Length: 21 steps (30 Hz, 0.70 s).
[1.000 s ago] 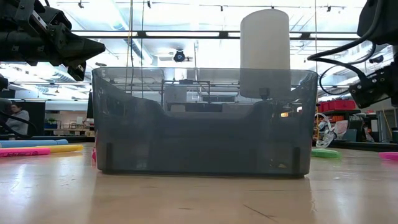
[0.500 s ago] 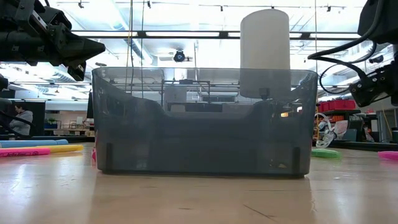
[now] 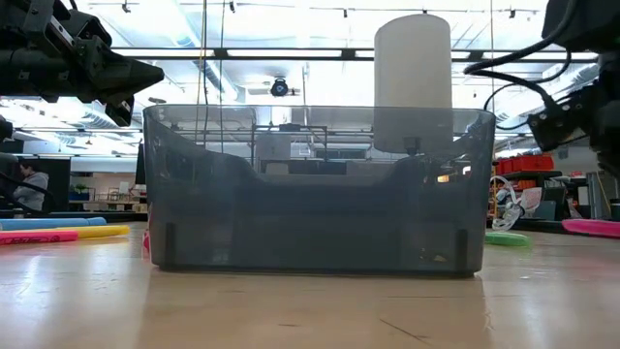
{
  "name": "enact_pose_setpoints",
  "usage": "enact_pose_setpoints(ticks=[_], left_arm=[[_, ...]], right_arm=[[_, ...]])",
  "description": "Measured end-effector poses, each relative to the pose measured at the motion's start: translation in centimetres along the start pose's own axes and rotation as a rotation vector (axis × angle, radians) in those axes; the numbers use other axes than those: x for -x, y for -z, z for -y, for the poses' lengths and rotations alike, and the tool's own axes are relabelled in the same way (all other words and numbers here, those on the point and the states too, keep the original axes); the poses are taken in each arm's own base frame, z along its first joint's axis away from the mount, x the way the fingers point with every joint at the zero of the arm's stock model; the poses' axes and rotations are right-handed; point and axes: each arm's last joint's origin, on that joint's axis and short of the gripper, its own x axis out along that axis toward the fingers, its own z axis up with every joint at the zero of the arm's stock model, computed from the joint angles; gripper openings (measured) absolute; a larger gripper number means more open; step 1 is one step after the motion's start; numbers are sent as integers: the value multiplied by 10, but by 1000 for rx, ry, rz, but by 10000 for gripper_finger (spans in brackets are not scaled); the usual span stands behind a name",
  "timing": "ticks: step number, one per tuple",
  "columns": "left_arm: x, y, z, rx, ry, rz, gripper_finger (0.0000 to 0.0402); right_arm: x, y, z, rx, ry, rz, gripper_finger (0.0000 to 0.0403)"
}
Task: Pick & Place Markers
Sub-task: Put the pink pen into the black transparent bin
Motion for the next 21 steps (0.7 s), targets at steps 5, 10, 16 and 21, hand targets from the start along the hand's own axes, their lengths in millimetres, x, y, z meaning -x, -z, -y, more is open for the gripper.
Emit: enact_pose_setpoints(ticks=[5, 10, 16, 21], left_arm=[[0, 0, 0, 0, 0, -1, 23], [0, 0, 0, 0, -1, -1, 23], [0, 0, 0, 0, 0, 0, 23], [0, 0, 0, 0, 0, -1, 23]], right_arm=[[10, -1, -3, 24, 23, -16, 14], [23, -2, -6, 48, 43, -39, 14], [43, -4, -11, 79, 33, -61, 14], [61, -7, -15, 114, 33, -69, 14]])
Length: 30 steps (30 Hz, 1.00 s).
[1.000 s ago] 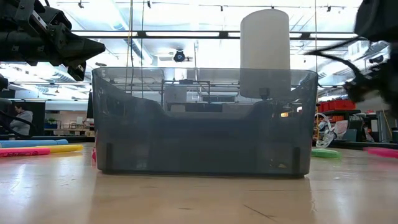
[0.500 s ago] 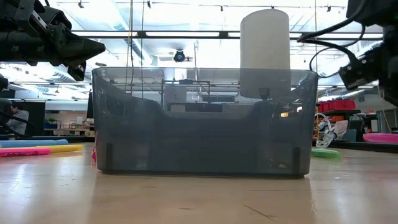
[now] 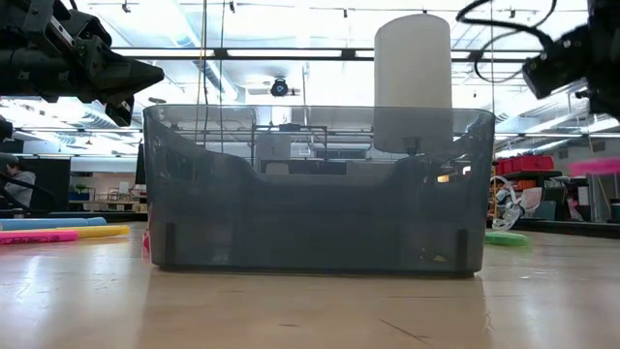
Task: Pick & Place Markers
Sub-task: Put the pink pen into the black transparent bin
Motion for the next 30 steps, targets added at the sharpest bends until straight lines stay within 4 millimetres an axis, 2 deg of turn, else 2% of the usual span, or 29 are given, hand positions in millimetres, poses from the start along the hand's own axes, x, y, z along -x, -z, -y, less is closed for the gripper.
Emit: enact_pose_setpoints(ticks=[9, 19, 30], left_arm=[[0, 0, 0, 0, 0, 0, 23], [0, 0, 0, 0, 0, 0, 23], [0, 0, 0, 0, 0, 0, 23]], right_arm=[[36, -1, -6, 80, -4, 2, 14], [69, 3, -3, 206, 25, -43, 14], [91, 4, -2, 390, 41, -64, 14]])
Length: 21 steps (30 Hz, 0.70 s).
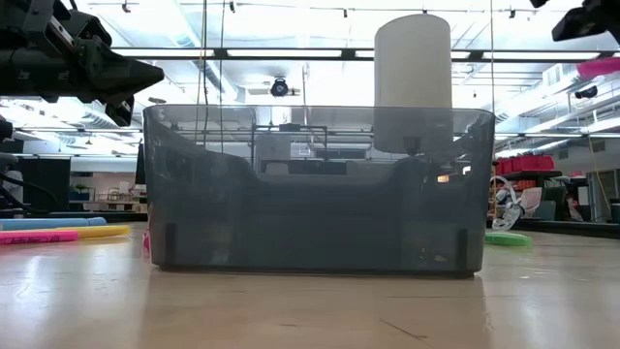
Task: Pick & Place Markers
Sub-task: Put the pink pen into the black transparent bin
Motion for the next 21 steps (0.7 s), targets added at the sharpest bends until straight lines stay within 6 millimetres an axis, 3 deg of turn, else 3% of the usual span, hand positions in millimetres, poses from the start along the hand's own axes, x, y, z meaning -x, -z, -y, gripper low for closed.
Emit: enact_pose_setpoints(ticks=[6, 21], left_arm=[[0, 0, 0, 0, 0, 0, 23], [0, 0, 0, 0, 0, 0, 23]], right_arm=[[5, -11, -9, 35, 13, -16, 14], [21, -60, -46, 50, -9, 10, 14]])
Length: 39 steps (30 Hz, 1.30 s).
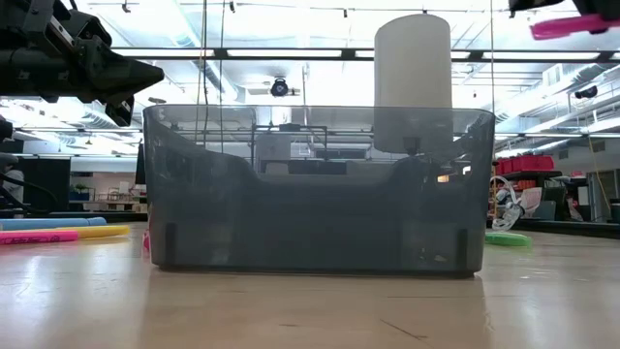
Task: Pick & Place Markers
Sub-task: Put the pink pen into the black transparent bin
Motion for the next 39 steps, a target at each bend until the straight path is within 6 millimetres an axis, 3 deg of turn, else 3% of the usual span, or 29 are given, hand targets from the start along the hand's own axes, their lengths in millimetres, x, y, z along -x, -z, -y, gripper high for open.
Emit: enact_pose_setpoints(ticks=[27, 39], left_arm=[[0, 0, 0, 0, 0, 0, 23], [0, 0, 0, 0, 0, -1, 23]], right_arm=[[17, -77, -14, 4, -55, 90, 14], [19, -128, -18, 14, -92, 172, 14]])
